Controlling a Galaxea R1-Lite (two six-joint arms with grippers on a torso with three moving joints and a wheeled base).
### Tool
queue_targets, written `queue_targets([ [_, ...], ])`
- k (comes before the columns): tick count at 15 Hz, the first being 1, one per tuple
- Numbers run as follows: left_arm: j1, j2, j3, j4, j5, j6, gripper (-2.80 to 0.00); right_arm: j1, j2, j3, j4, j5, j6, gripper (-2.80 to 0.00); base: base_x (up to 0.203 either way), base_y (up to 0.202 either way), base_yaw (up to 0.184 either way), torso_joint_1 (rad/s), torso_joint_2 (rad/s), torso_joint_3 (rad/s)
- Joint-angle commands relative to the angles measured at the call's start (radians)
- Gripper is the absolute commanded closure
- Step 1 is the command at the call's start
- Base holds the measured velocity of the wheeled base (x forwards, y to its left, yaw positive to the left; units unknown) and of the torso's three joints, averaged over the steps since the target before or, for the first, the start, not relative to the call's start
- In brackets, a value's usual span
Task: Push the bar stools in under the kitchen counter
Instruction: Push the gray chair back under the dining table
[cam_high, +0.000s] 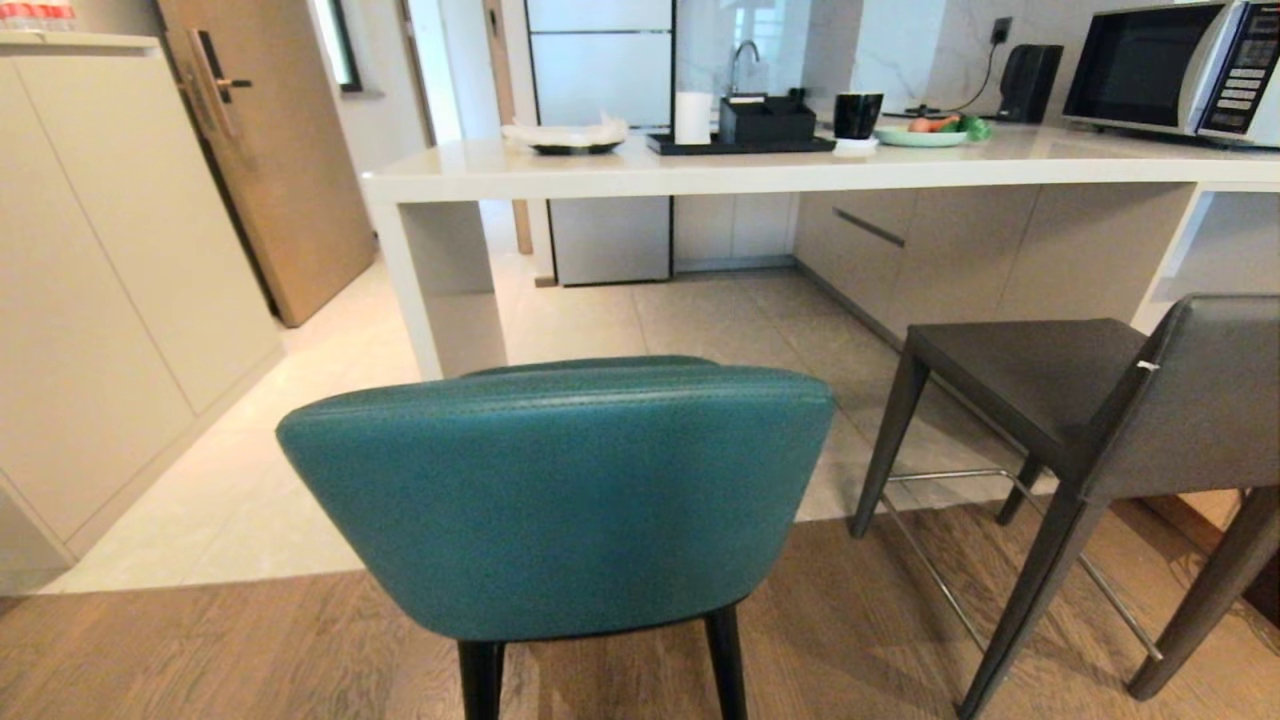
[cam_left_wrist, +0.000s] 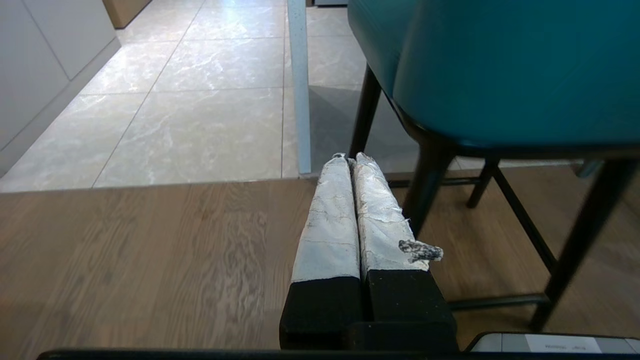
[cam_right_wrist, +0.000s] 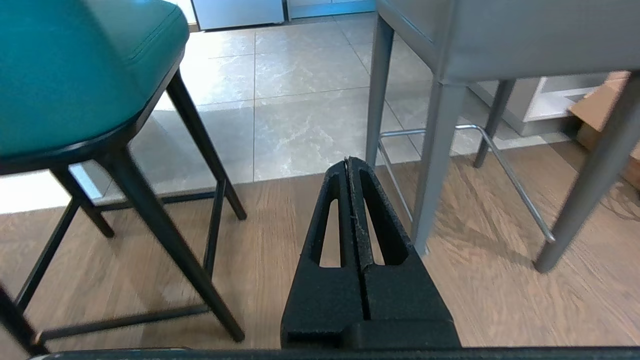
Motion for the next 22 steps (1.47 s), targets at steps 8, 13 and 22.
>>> queue_targets([
  [8,0.0,0.002,0.0,-0.004,0.001,-0.01,0.0,0.0,0.002,0.002,0.0,0.0,0.0,0.0,0.077,0.0,0.001,0.003,0.0,0.0],
  [13,0.0,0.002,0.0,-0.004,0.001,-0.012,0.0,0.0,0.002,0.002,0.0,0.0,0.0,0.0,0.0,0.0,0.0,0.0,0.0,0.0],
  [22,0.0,0.001,0.0,-0.004,0.001,-0.013,0.0,0.0,0.002,0.002,0.0,0.0,0.0,0.0,0.0,-0.172,0.004,0.002,0.0,0.003],
])
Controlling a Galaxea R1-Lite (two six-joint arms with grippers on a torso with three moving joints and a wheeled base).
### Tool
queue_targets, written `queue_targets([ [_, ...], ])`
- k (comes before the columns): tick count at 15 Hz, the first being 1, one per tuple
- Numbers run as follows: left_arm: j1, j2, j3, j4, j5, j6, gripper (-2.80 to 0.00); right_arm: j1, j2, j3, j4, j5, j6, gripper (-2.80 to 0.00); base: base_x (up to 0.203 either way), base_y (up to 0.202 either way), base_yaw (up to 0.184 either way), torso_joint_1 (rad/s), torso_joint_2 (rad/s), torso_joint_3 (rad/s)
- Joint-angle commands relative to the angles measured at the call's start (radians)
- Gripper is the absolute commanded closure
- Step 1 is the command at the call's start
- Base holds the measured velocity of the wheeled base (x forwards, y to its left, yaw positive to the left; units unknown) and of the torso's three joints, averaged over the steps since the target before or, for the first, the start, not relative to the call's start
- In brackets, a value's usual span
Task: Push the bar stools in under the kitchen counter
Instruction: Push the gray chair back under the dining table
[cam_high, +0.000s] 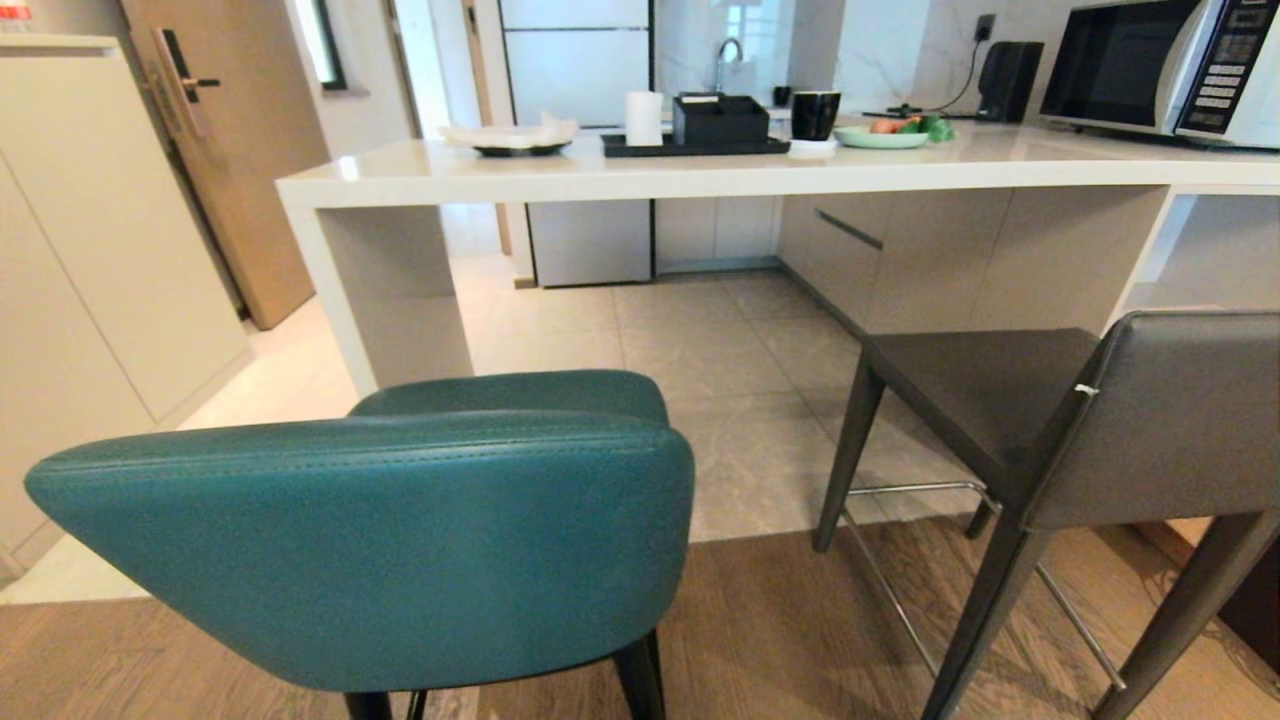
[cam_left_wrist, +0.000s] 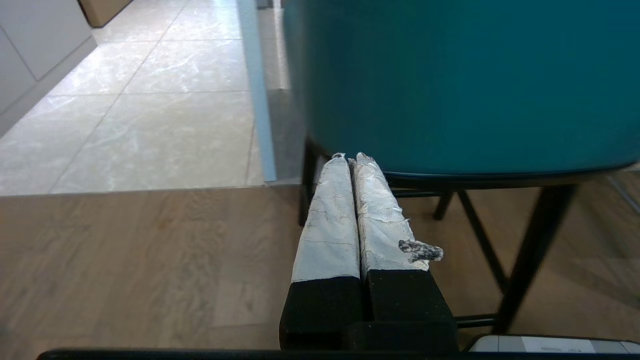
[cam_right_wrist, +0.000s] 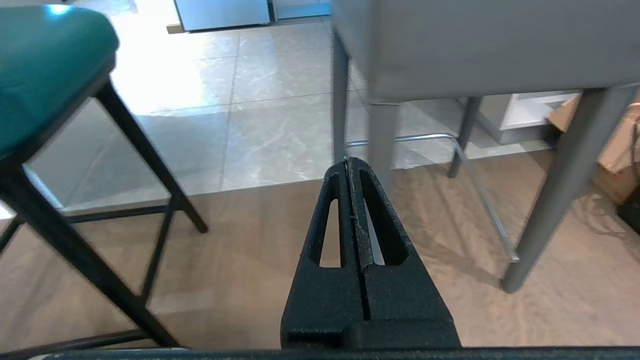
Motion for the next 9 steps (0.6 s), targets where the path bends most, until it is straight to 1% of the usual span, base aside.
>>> queue_targets([
  [1,0.0,0.0,0.0,0.0,0.0,0.0,0.0,0.0,0.002,0.002,0.0,0.0,0.0,0.0,0.0,-0.194,0.005,-0.006,-0.01,-0.001],
  [9,0.0,0.0,0.0,0.0,0.0,0.0,0.0,0.0,0.002,0.002,0.0,0.0,0.0,0.0,0.0,-0.195,0.002,0.001,0.0,0.004],
])
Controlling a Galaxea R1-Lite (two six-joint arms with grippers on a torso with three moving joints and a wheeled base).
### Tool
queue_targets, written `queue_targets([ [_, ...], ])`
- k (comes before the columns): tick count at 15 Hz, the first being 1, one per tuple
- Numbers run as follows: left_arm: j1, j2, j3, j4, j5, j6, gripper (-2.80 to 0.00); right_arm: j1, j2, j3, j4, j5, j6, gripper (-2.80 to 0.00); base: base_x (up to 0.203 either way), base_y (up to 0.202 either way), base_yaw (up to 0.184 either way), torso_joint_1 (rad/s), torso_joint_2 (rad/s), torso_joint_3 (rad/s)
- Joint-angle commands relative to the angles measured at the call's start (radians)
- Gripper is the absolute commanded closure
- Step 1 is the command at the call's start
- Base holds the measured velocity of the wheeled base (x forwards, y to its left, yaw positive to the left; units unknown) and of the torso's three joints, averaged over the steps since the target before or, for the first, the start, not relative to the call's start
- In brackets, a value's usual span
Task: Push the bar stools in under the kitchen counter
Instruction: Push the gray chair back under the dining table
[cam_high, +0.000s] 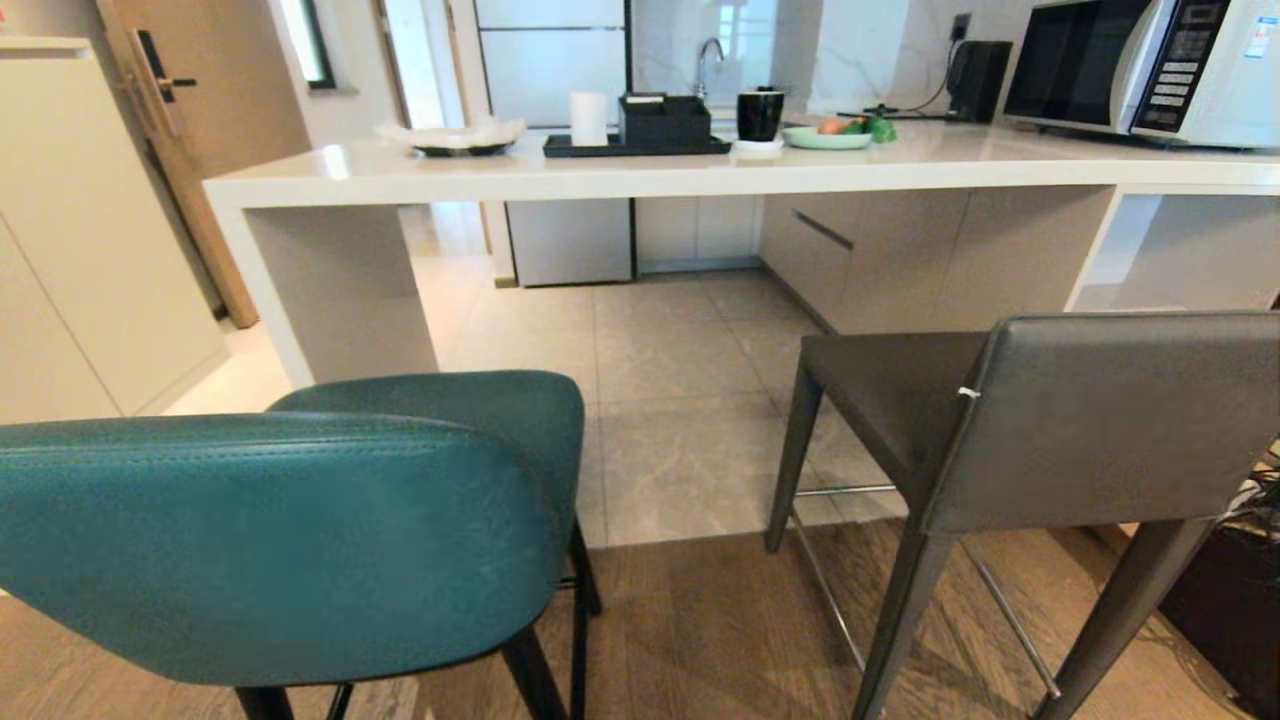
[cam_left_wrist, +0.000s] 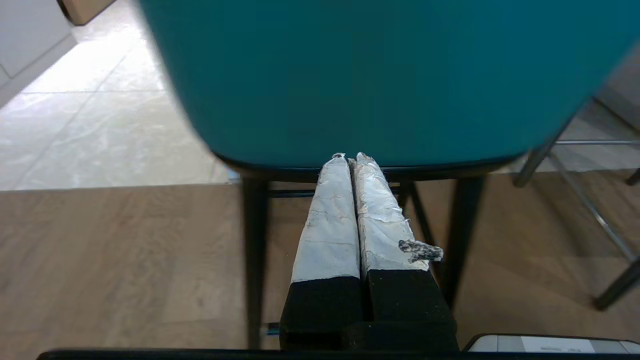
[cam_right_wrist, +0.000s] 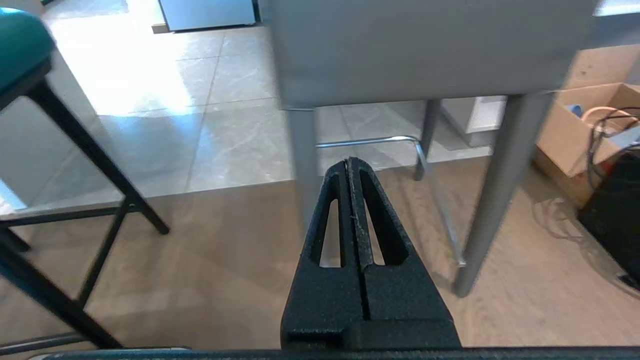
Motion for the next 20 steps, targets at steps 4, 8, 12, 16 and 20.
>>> queue_targets([
  [4,0.0,0.001,0.0,0.001,0.0,0.0,0.0,0.0,0.002,0.002,0.0,0.0,0.0,0.0,0.0,-0.196,0.001,0.005,0.01,0.0],
  [8,0.0,0.001,0.0,0.001,0.0,-0.002,0.0,0.0,0.002,0.002,0.0,0.0,0.0,0.0,0.0,-0.194,0.001,0.004,0.0,0.003],
  [12,0.0,0.0,0.0,0.001,0.0,-0.002,0.0,0.0,0.002,0.002,0.0,0.0,0.002,0.0,0.0,-0.195,0.001,0.003,0.0,0.003],
  [16,0.0,0.001,0.0,0.001,0.001,-0.002,0.0,0.0,0.002,0.002,0.0,0.0,0.002,0.0,0.0,-0.194,0.002,0.004,0.0,0.001],
  [20,0.0,0.001,0.0,0.001,0.002,-0.002,0.0,0.0,0.002,0.002,0.0,0.0,0.002,0.0,0.0,-0.193,0.002,0.002,0.0,0.0],
])
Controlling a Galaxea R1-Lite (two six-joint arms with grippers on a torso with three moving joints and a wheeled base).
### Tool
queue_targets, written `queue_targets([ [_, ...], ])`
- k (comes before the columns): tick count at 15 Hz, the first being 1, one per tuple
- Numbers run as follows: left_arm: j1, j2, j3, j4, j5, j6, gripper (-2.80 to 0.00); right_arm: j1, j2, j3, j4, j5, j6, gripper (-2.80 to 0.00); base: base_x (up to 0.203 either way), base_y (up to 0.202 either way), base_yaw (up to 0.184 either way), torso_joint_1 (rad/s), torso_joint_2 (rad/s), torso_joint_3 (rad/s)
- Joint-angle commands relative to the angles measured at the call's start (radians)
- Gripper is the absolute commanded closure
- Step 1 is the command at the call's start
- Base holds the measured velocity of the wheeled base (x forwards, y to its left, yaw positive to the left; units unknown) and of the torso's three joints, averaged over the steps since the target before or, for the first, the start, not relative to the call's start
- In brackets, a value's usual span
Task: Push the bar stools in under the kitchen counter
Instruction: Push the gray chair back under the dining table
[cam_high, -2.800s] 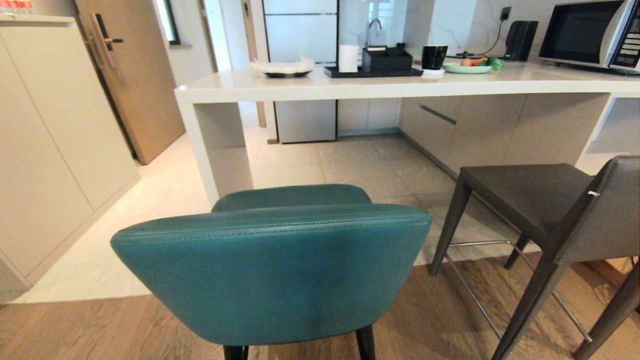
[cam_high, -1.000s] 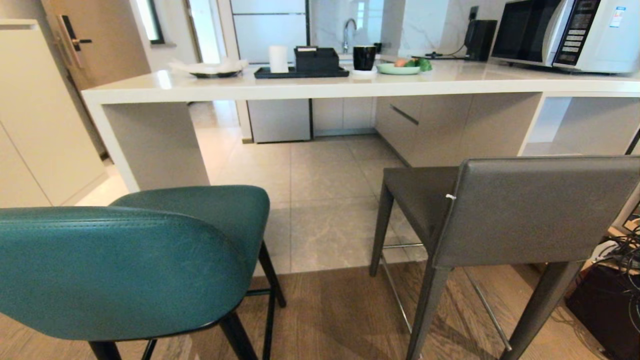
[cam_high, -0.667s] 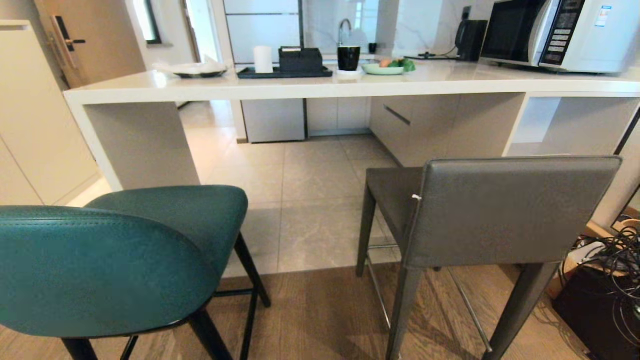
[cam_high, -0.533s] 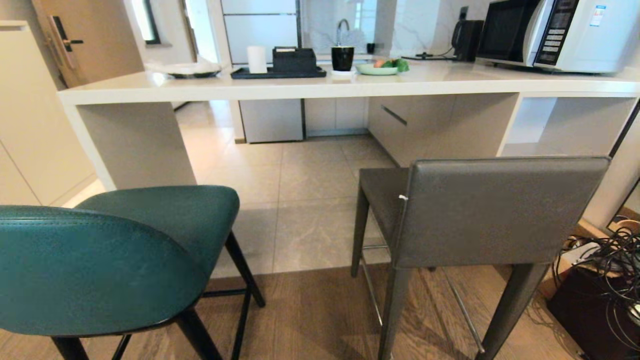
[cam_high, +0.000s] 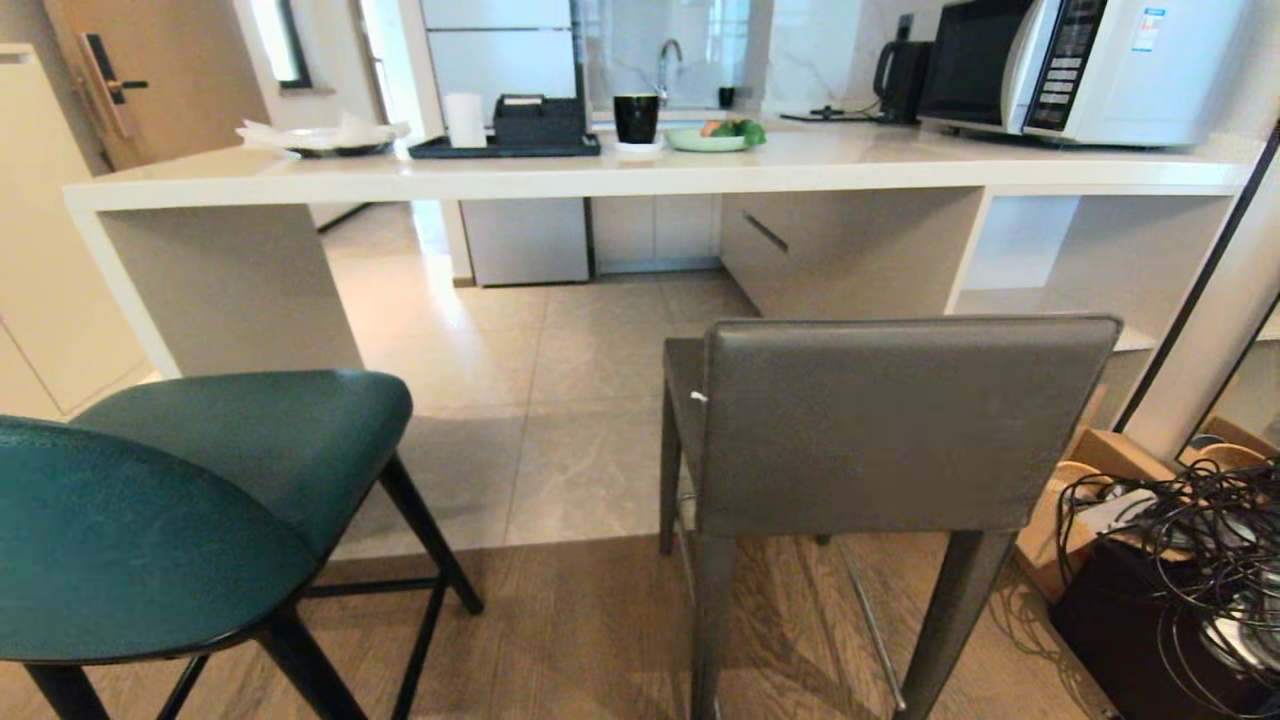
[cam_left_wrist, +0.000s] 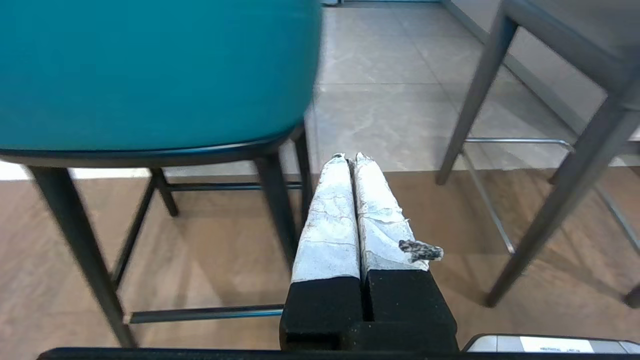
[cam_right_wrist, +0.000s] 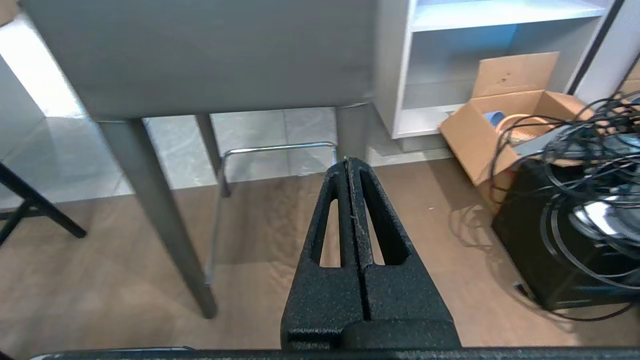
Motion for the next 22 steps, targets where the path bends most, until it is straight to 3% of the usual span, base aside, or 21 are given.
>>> queue_targets([
  [1,0.0,0.0,0.0,0.0,0.0,-0.002,0.0,0.0,0.002,0.002,0.0,0.0,0.0,0.0,0.0,-0.19,0.001,0.008,0.0,-0.002],
  [14,0.001,0.0,0.0,-0.001,0.001,-0.005,0.0,0.0,0.002,0.002,0.0,0.0,0.0,0.0,0.0,-0.182,0.004,0.003,0.0,0.002],
  [22,0.001,0.0,0.0,-0.001,0.001,-0.005,0.0,0.0,0.002,0.002,0.0,0.0,0.0,0.0,0.0,-0.008,-0.001,0.0,0.0,0.0],
])
